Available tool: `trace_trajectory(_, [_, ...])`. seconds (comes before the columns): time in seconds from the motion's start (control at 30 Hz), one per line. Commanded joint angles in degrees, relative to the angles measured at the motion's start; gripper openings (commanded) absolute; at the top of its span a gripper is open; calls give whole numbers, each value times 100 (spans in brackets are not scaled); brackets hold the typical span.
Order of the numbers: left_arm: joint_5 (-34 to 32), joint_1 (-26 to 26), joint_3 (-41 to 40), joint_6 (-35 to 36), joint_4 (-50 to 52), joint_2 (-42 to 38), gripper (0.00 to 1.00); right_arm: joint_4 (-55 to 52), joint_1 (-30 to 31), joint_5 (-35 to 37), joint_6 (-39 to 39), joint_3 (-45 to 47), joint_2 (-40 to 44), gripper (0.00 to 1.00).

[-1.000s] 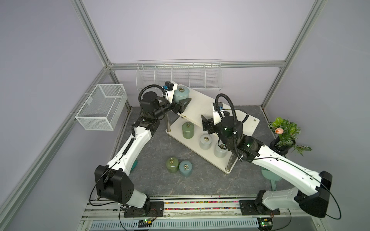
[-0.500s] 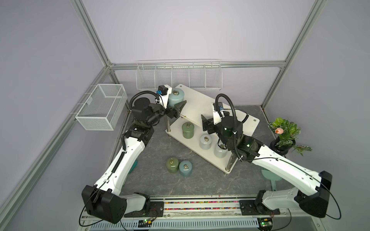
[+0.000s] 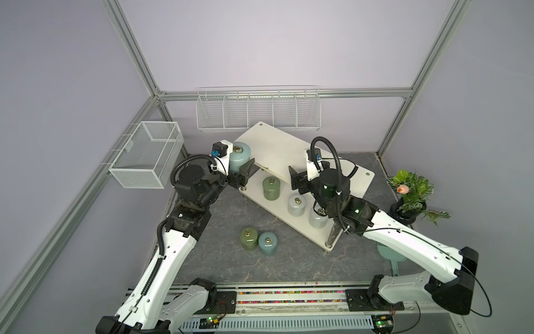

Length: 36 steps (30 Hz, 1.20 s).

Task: Remove the tea canisters from the shelf
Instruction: Place the tea canister at the center of the board.

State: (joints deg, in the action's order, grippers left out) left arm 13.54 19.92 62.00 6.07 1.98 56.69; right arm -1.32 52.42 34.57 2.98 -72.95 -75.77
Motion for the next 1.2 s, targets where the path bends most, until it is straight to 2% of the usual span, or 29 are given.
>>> trace_trajectory(0.0, [-504, 29, -157, -51, -392, -336, 76, -68, -39, -75, -36, 201, -27, 89])
trace_trajectory(0.5, [-1364, 28, -1427, -377, -387, -1149, 76, -74, -48, -212, -36, 246, -60, 89])
trace_trajectory(0.77, [-1790, -24, -2129, -663, -858, -1319, 76, -159, -48, -292, -11, 216, -108, 89])
trace_trajectory(1.17, [-1353, -636, -2791, -1234, -1767, -1011, 76, -277, -48, -287, 9, 142, -146, 89])
